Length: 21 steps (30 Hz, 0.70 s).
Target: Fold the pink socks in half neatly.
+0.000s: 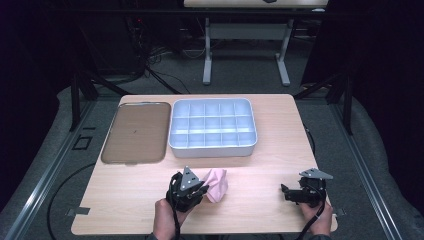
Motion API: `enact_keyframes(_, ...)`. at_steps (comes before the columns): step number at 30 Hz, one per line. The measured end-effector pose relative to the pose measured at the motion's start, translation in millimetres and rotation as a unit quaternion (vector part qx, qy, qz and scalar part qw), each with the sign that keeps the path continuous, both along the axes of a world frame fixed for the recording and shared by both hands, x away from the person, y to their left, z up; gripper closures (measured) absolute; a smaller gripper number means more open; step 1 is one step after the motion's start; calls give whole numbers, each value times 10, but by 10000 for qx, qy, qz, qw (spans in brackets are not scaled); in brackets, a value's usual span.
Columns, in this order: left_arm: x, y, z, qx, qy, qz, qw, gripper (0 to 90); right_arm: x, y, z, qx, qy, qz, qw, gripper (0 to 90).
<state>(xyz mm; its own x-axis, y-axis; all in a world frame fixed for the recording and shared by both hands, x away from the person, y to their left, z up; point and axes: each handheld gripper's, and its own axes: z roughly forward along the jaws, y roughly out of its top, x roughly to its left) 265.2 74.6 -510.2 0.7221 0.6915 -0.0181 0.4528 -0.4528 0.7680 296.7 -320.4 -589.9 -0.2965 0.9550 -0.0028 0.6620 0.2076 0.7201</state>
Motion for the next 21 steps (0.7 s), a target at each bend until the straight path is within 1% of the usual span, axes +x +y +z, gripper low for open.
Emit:
enact_keyframes(2,-4,-52,-21,15,-9,-42,10000,792,0,-2,2,-12,10,9,10000,20)
enact_keyframes(7,-3,-179,-89,138,38,-134,9998,791,-1,0,1,-12,4,3,10000,20)
enact_keyframes(9,6,-213,-118,165,90,-149,9997,791,-1,1,-1,-7,-15,-1,10000,20)
enact_keyframes(14,34,-291,-227,275,215,-168,9992,786,-1,0,-1,-11,-11,5,10000,20)
enact_keyframes(18,55,-350,-326,439,255,-206,9985,781,-1,2,-2,-8,-18,-2,10000,20)
enact_keyframes(19,62,-360,-349,440,295,-208,9984,776,-2,2,0,-11,-12,5,10000,20)
enact_keyframes(21,82,-379,-391,477,299,-224,9982,767,-1,-1,1,-21,-1,12,10000,20)
